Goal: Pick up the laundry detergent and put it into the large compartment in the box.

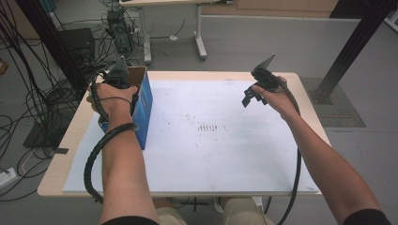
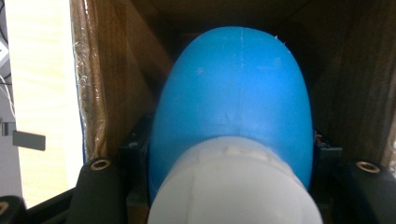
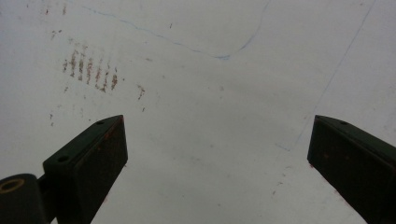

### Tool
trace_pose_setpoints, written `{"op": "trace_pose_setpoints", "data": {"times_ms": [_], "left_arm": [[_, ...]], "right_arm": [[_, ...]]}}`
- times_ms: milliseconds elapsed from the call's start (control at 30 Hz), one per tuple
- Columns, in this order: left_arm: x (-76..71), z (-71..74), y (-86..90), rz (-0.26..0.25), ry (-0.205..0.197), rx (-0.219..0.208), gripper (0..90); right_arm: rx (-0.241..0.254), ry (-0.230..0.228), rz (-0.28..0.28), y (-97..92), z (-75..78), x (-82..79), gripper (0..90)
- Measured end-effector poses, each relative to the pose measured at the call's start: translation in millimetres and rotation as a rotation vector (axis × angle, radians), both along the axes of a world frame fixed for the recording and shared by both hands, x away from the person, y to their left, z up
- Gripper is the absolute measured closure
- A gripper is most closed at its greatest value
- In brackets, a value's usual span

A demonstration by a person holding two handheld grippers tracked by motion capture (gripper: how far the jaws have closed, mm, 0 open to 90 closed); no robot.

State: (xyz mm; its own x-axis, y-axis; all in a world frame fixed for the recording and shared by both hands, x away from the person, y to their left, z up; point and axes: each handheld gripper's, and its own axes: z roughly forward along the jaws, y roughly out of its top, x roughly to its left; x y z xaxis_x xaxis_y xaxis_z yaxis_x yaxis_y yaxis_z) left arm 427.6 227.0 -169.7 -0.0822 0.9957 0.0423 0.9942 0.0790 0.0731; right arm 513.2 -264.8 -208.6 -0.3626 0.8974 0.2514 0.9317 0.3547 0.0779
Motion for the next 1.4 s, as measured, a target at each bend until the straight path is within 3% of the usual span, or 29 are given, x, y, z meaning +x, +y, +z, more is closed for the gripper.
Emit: {"op": "trace_pose_setpoints", "data": {"times_ms": [1400], "left_arm": [[-0.6, -2.8, 0.4, -0.003, -0.008, -0.012, 35.2]], "right_arm": [[-0.009, -0.005, 0.014, 6.1, 3.0, -1.0, 4.6]]}}
